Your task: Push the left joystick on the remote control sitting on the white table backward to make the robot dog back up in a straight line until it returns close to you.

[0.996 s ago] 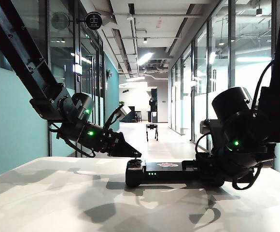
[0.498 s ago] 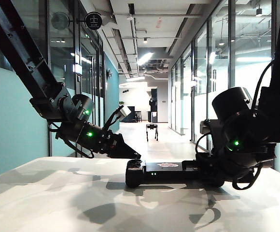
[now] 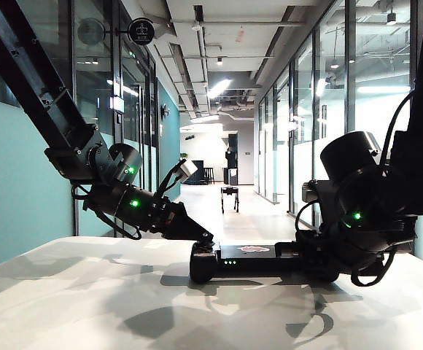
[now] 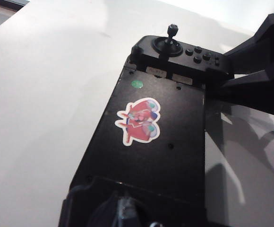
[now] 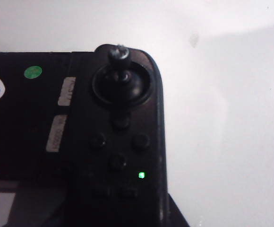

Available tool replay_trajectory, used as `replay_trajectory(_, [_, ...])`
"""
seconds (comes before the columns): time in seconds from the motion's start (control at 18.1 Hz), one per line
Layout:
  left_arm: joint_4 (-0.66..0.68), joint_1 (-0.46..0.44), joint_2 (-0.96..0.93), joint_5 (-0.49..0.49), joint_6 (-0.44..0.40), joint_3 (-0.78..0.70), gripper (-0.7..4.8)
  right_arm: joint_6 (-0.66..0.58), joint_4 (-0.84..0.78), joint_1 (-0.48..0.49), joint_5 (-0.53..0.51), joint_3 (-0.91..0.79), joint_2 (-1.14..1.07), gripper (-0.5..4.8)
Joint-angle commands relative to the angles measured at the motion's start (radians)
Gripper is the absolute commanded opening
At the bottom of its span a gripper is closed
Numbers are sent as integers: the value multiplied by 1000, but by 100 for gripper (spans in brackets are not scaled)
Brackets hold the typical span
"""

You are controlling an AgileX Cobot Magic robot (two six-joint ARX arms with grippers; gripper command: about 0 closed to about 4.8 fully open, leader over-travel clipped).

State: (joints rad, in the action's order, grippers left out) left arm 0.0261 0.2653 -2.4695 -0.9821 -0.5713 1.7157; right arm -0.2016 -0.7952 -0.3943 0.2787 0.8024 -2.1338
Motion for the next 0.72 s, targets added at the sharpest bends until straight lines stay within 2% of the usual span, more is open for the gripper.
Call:
replay_trajectory(0.06, [25, 1, 3, -6, -5, 1, -6, -9, -31, 0, 11, 4, 6, 144])
replay_trajectory(0.72, [43, 1, 3, -6, -27, 1, -6, -9, -32, 0, 11, 4, 6, 144])
